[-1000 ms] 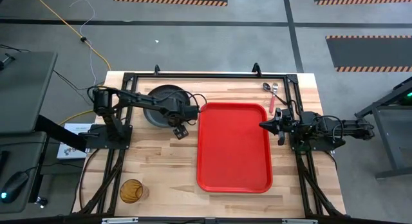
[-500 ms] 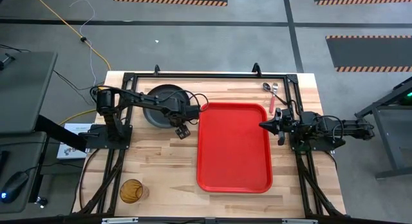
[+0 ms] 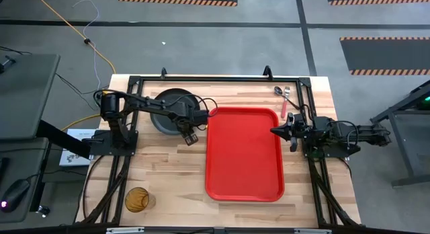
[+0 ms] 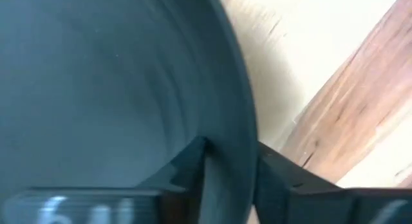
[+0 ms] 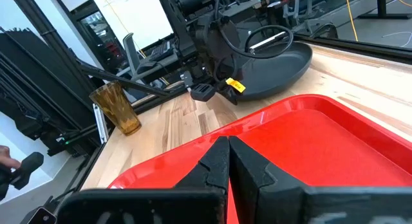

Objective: Pick and place plate/cup/fork/spoon on tray
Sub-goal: Put the black plate on the red tray

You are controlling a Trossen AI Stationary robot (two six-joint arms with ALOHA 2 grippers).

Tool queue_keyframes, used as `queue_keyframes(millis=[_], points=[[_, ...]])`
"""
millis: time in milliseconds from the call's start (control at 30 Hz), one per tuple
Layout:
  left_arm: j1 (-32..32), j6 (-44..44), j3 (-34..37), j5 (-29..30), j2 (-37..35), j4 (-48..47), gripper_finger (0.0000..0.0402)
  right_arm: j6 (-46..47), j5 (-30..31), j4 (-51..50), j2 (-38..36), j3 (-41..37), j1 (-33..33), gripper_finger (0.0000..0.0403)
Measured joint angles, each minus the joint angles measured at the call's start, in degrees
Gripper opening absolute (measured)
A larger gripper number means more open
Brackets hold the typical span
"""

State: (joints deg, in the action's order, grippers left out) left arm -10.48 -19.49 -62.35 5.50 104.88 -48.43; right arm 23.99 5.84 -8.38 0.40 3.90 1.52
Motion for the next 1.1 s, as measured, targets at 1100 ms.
queue_keyframes(millis=[1100], points=[[-1.2, 8.4, -6.3, 10.0, -7.1, -9.9, 0.0004, 0.0, 0.0, 0.0, 0.0, 0.0, 0.0, 0.0]])
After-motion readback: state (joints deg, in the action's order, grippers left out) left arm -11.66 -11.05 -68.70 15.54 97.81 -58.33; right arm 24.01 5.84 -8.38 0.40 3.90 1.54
